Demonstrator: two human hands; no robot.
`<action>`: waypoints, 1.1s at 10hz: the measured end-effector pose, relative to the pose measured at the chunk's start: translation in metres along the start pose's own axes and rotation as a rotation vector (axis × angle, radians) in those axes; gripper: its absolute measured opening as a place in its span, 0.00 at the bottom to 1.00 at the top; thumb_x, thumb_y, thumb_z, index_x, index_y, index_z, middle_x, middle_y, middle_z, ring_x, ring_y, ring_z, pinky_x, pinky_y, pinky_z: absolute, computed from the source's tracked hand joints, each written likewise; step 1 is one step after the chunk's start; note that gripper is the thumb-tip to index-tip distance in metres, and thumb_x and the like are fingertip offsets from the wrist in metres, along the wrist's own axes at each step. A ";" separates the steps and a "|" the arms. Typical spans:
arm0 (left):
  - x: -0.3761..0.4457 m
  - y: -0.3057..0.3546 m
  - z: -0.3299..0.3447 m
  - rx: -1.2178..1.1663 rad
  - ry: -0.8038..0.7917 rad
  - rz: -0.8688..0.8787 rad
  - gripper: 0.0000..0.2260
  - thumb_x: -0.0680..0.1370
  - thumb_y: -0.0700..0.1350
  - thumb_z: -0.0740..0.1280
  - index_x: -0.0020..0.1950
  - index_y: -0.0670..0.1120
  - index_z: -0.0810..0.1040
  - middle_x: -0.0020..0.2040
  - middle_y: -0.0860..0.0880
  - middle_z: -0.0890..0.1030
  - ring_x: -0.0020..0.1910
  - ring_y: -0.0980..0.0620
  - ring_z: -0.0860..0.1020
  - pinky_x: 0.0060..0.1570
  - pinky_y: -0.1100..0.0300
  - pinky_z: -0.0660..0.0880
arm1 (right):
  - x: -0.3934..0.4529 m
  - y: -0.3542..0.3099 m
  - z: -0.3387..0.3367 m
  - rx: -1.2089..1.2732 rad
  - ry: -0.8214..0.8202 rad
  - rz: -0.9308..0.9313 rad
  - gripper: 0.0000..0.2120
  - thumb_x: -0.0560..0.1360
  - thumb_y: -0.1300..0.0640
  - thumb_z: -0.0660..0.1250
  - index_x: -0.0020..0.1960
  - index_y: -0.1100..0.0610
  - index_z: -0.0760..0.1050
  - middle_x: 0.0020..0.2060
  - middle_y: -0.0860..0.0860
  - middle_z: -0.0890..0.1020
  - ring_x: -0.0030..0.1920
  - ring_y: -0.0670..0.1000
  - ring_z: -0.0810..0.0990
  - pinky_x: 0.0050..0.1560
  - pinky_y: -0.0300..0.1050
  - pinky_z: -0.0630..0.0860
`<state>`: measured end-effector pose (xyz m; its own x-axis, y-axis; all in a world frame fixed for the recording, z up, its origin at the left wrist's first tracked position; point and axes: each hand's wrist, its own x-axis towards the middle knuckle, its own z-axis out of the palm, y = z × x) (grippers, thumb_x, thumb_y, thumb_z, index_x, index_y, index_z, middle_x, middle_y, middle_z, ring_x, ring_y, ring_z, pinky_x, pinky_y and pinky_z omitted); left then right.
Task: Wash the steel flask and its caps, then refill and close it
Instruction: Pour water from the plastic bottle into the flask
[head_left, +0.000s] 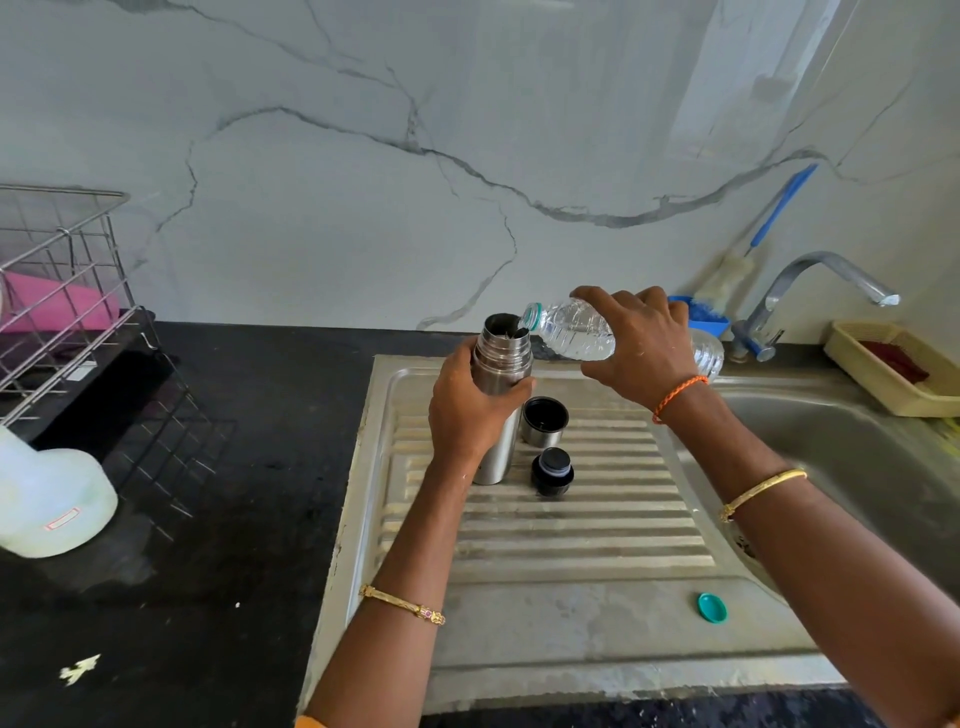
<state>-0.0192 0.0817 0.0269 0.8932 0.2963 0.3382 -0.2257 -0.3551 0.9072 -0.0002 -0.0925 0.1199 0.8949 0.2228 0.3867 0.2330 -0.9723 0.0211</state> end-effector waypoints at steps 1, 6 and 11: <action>0.000 0.000 0.000 -0.002 -0.007 -0.005 0.22 0.65 0.54 0.79 0.55 0.54 0.75 0.50 0.54 0.81 0.47 0.56 0.79 0.47 0.52 0.79 | 0.001 0.000 0.001 -0.007 0.009 -0.003 0.35 0.68 0.50 0.72 0.72 0.45 0.62 0.57 0.52 0.78 0.59 0.59 0.69 0.58 0.54 0.62; -0.003 -0.002 0.001 -0.032 0.000 -0.024 0.26 0.62 0.59 0.76 0.57 0.53 0.75 0.51 0.54 0.81 0.49 0.55 0.80 0.49 0.50 0.79 | 0.000 0.000 -0.001 -0.021 0.025 -0.009 0.35 0.68 0.51 0.73 0.72 0.45 0.63 0.57 0.52 0.78 0.59 0.59 0.69 0.58 0.53 0.61; -0.004 -0.003 0.001 -0.030 0.004 -0.017 0.26 0.64 0.55 0.79 0.59 0.52 0.75 0.52 0.55 0.81 0.50 0.55 0.79 0.48 0.51 0.79 | 0.000 0.001 -0.003 -0.044 0.024 -0.011 0.35 0.69 0.51 0.72 0.72 0.44 0.62 0.59 0.52 0.78 0.61 0.58 0.68 0.61 0.55 0.59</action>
<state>-0.0215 0.0812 0.0228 0.8956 0.3058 0.3232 -0.2216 -0.3233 0.9200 -0.0013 -0.0934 0.1225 0.8829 0.2323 0.4081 0.2251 -0.9721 0.0662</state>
